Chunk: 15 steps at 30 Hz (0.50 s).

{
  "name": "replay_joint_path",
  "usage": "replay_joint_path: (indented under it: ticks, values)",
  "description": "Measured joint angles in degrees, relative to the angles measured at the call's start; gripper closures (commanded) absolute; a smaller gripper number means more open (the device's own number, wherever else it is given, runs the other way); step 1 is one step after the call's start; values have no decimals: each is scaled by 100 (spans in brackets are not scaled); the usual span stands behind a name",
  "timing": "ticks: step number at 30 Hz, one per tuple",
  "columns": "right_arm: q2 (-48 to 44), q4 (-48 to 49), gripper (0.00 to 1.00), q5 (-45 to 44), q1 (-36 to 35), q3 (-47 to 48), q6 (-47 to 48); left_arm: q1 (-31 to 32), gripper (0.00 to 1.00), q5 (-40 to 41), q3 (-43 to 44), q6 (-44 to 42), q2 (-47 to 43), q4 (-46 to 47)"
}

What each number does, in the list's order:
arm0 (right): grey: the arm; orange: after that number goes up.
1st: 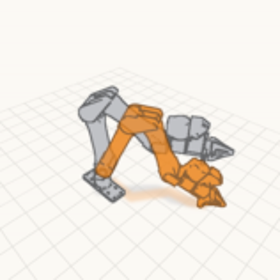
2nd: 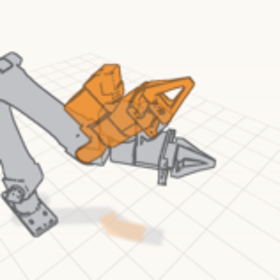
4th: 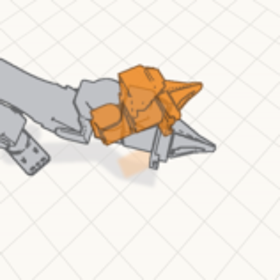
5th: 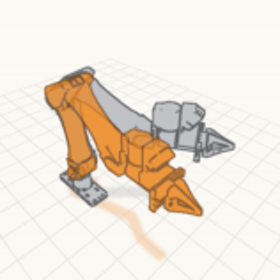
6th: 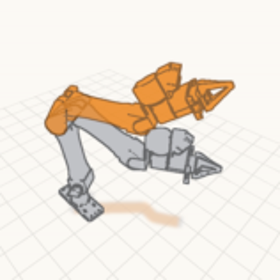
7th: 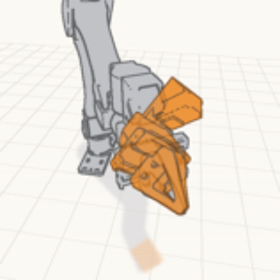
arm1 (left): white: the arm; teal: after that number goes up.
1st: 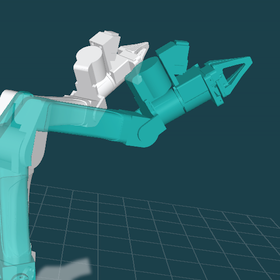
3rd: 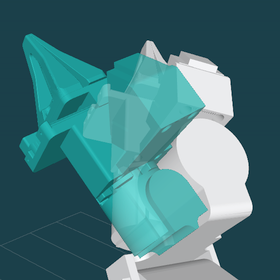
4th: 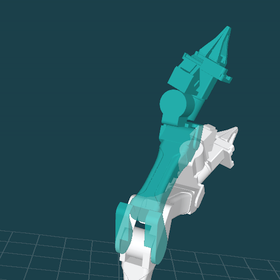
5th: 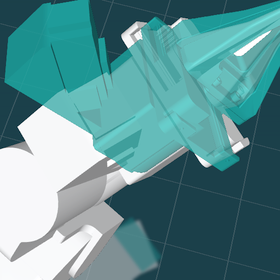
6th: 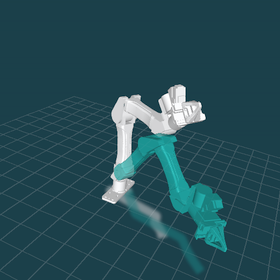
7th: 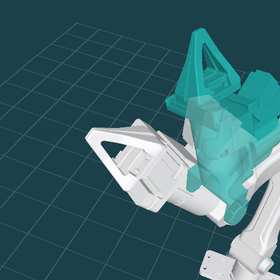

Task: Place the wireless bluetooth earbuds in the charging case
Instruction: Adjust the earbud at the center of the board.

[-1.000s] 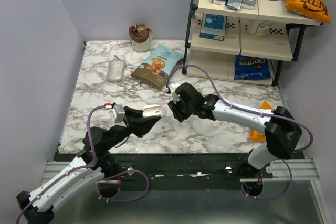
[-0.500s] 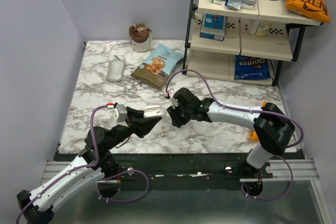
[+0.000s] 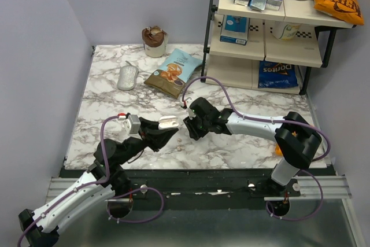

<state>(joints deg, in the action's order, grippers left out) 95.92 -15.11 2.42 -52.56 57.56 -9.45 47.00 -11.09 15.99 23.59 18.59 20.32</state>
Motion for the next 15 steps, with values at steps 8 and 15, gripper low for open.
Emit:
replay_joint_path:
  ticks: [8, 15]
  values:
    - [11, 55, 50, -72, 7, -48, -2, 0, 100, 0, 0, 0, 61, 2]
    - [13, 61, 49, -92, 37, -160, -15, 0, 100, 0, 0, 0, 90, 0]
